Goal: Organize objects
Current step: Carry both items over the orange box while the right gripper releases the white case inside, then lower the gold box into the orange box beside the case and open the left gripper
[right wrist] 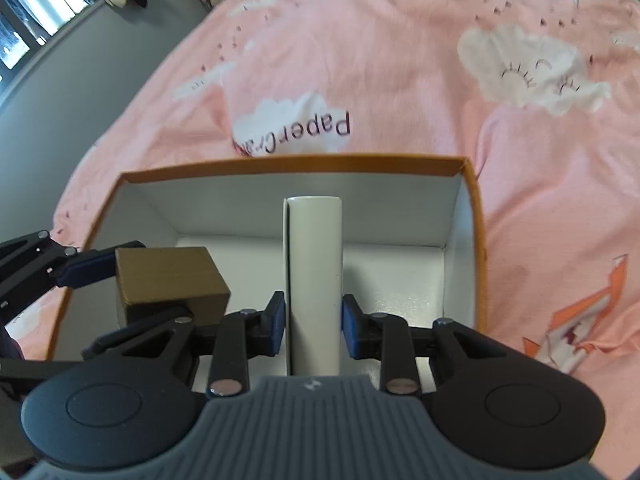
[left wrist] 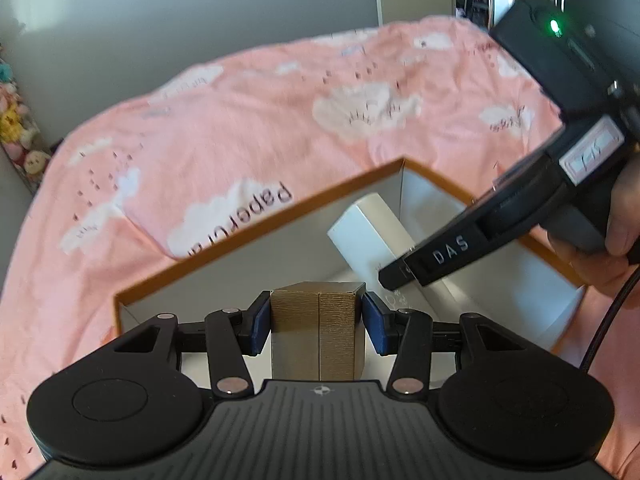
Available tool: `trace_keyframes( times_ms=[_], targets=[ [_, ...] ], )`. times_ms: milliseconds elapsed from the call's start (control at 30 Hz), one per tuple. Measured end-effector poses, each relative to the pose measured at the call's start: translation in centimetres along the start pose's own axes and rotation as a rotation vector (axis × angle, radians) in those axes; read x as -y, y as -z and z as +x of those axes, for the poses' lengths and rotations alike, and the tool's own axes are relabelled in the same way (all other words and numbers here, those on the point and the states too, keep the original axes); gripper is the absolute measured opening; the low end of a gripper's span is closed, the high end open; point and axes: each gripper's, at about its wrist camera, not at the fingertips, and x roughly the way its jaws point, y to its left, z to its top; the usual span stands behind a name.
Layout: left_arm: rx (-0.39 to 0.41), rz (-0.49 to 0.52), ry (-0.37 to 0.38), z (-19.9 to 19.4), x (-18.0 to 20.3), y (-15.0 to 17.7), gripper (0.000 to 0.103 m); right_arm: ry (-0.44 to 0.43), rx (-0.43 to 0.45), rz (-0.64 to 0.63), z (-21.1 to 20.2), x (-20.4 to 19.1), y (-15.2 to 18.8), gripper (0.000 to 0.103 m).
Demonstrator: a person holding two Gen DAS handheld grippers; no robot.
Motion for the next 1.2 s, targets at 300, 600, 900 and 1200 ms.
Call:
trace_keyframes(
  times_ms=[300, 600, 900, 1200],
  targets=[
    [-0.028, -0.025, 0.057, 2.9, -1.4, 0.5, 0.055, 0.056, -0.084, 0.005, 3.9, 0.1, -2.0, 0.031],
    [-0.05, -0.061, 0.098, 3.2, -1.9, 0.8, 0.055, 0.185, -0.064, -0.149, 3.4, -0.5, -2.3, 0.032],
    [-0.063, -0.049, 0.106, 3.2, -2.0, 0.8, 0.055, 0.236, -0.099, -0.329, 3.3, -1.2, -2.0, 0.03],
    [-0.086, -0.016, 0.116, 3.8, -2.0, 0.4, 0.055, 0.097, -0.16, -0.454, 4.8, -2.8, -0.2, 0.019]
  ],
)
